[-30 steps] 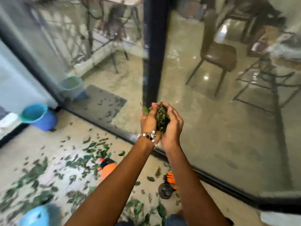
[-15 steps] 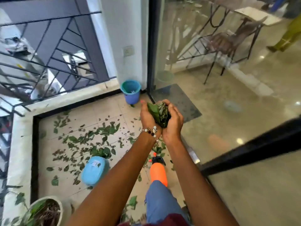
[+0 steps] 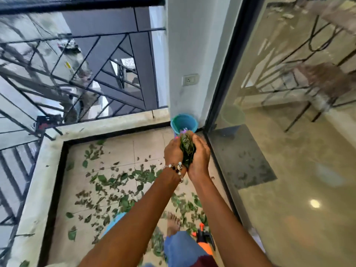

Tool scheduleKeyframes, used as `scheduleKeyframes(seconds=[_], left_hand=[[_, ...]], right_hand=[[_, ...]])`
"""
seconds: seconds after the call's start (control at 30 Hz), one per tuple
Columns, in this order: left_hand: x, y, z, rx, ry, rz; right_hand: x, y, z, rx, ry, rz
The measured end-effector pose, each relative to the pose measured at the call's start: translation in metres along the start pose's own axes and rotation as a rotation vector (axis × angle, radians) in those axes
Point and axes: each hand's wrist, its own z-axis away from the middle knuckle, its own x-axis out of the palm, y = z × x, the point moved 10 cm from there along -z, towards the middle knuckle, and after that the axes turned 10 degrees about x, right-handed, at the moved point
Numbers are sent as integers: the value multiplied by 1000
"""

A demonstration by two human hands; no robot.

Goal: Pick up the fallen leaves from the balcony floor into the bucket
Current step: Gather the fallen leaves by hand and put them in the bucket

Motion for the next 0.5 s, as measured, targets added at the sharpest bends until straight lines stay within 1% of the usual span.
scheduleKeyframes(seconds=[0.1,0.2,0.27,0.4,0.5], left_hand=[[20,15,-67,58,28,-89],[35,19,-122,39,33,-163],[48,17,-158,-9,40,-165],[73,6,-229,-123,73,-64],[87,-18,-297,-242,93,-26]], right_hand=[[36,-10,-56,28,-22,7],[58,-14,-105,63,-10,11],[68,-13,-142,86,22,-6],[79,-7,-220,107,111,-21],[83,-1,-284,108,186,-43]])
